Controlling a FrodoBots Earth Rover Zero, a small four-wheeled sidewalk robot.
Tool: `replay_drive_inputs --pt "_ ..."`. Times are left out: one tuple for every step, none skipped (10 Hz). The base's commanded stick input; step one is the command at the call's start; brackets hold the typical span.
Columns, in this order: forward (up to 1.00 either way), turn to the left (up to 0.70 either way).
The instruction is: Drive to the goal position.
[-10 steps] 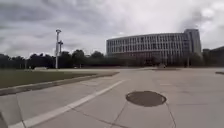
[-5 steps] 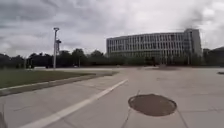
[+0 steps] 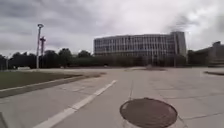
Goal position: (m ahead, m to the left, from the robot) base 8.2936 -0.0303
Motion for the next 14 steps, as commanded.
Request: replay_drive_inputs --pt "0.7 0.0" --pt "0.7 0.0" --pt "0.7 0.0" --pt "0.7 0.0" --pt "0.7 0.0" --pt "0.7 0.0" --pt "0.7 0.0" --pt "0.7 0.0" --pt "0.7 0.0" --pt "0.7 0.0" --pt "0.7 0.0" --pt "0.7 0.0" --pt "0.7 0.0" --pt "0.7 0.0"
